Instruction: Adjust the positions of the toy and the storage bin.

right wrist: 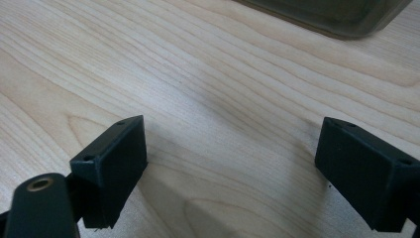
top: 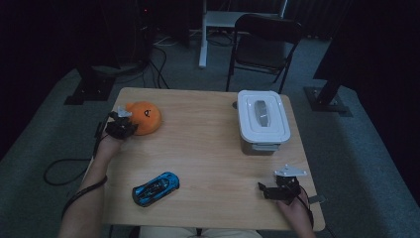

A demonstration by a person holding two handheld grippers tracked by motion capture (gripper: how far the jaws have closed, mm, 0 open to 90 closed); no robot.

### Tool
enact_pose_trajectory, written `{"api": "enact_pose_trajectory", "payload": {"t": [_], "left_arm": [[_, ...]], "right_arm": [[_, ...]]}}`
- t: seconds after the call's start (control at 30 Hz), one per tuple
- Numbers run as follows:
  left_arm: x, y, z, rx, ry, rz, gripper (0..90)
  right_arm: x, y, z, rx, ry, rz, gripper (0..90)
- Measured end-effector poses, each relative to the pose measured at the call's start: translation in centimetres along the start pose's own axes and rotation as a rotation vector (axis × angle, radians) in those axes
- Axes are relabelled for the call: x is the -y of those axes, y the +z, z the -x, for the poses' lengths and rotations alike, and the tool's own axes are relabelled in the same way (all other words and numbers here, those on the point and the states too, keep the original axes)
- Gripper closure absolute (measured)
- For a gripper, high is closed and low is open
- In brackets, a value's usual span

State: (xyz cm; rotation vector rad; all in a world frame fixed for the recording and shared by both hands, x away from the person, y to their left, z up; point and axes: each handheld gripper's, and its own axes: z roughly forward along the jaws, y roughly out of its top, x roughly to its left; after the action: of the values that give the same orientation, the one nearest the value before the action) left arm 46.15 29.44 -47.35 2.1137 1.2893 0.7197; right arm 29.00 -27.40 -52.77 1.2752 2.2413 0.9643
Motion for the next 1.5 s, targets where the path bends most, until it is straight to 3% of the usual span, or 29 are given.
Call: {"api": "enact_pose_trajectory", "payload": {"t": [0.03, 0.07, 0.23, 0.33, 0.37, 0.53, 0.63, 0.67, 0.77, 0.83, 0.93, 1.07, 1.3, 1.5], "left_arm": [[0.0, -0.1, 0.2, -0.009, 0.004, 0.002, 84.5], [-0.1, -0.3, 0.4, -0.012, 0.005, -0.003, 85.8], [-0.4, -1.1, 2.0, -0.002, 0.036, -0.032, 87.7], [-0.6, -1.8, 3.1, 0.000, 0.024, -0.041, 87.6], [-0.6, -1.9, 3.4, 0.027, 0.015, -0.049, 87.5], [-0.5, -3.0, 5.8, 0.011, 0.021, -0.051, 87.4], [-0.3, -3.6, 6.7, 0.043, 0.013, -0.041, 87.2], [-0.3, -3.8, 6.9, 0.091, 0.011, -0.031, 87.5], [-0.3, -4.8, 7.6, 0.108, 0.062, -0.015, 87.5], [-0.3, -5.6, 7.4, 0.148, 0.051, 0.007, 84.8], [0.1, -6.9, 6.9, 0.108, 0.067, 0.018, 80.6], [1.5, -7.9, 5.8, 0.079, 0.026, 0.010, 64.6], [4.1, -6.7, 6.3, 0.077, 0.012, -0.051, 55.3], [4.0, -5.3, 7.1, 0.074, -0.021, -0.049, 55.3]], "right_arm": [[0.0, 0.0, 0.0, 0.000, 0.000, 0.000, 12.1], [0.0, 0.0, 0.0, 0.000, 0.000, 0.000, 12.1], [0.0, 0.0, 0.0, 0.002, 0.001, 0.000, 12.2], [0.0, 0.0, 0.0, 0.002, 0.002, 0.000, 12.1], [0.0, 0.0, 0.0, 0.002, 0.002, 0.000, 12.1], [0.0, 0.0, 0.0, 0.002, 0.001, 0.000, 12.2], [0.0, 0.0, 0.0, 0.002, 0.002, 0.000, 12.2], [0.0, 0.0, 0.0, 0.002, 0.001, 0.000, 12.2], [0.0, 0.0, 0.0, 0.002, 0.002, 0.000, 12.1], [0.0, 0.0, 0.0, 0.002, 0.001, 0.000, 12.1], [0.0, 0.0, 0.0, 0.002, 0.001, 0.000, 12.2], [0.0, 0.0, 0.0, 0.002, 0.002, 0.000, 12.1], [0.0, 0.0, 0.0, 0.003, 0.003, -0.001, 12.2], [0.0, 0.0, 0.0, 0.004, 0.004, 0.000, 12.1]]}}
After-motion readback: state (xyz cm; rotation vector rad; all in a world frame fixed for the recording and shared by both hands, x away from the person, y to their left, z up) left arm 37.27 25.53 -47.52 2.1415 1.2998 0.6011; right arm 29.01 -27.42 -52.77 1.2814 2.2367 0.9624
